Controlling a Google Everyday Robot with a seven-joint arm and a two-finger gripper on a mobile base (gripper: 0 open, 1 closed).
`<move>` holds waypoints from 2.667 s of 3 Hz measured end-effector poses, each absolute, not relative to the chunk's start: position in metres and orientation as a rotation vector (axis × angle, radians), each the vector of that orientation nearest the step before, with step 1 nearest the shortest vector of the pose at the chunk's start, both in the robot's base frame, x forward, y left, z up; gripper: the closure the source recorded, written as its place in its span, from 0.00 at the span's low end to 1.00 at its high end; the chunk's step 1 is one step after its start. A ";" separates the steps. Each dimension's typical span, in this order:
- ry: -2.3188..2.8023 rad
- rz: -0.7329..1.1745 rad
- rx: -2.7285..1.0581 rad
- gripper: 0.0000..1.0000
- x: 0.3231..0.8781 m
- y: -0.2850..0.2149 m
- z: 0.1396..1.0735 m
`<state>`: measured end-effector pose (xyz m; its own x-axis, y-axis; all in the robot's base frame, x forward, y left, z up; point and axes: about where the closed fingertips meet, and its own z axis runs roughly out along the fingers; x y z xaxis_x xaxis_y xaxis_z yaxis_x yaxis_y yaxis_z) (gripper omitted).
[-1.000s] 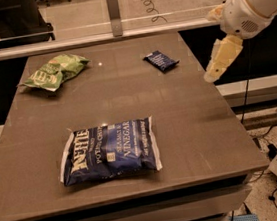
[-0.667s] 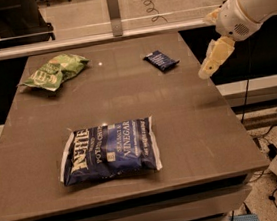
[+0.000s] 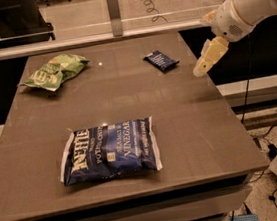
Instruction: Pick rxbar blueberry
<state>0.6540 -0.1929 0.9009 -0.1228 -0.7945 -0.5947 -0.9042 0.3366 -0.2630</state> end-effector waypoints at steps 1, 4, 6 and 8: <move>1.938 0.266 -1.423 0.00 0.687 -0.188 0.888; 1.951 0.477 -1.335 0.00 0.726 -0.135 0.853; 1.963 0.543 -1.349 0.00 0.722 -0.112 0.826; 1.970 0.548 -1.339 0.41 0.721 -0.112 0.812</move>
Offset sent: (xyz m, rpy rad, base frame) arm 0.0877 0.0250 -0.0250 0.1760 0.0236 -0.0575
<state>0.7213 -0.1115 0.8115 -0.2367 -0.6362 -0.7343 -0.9241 0.3809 -0.0321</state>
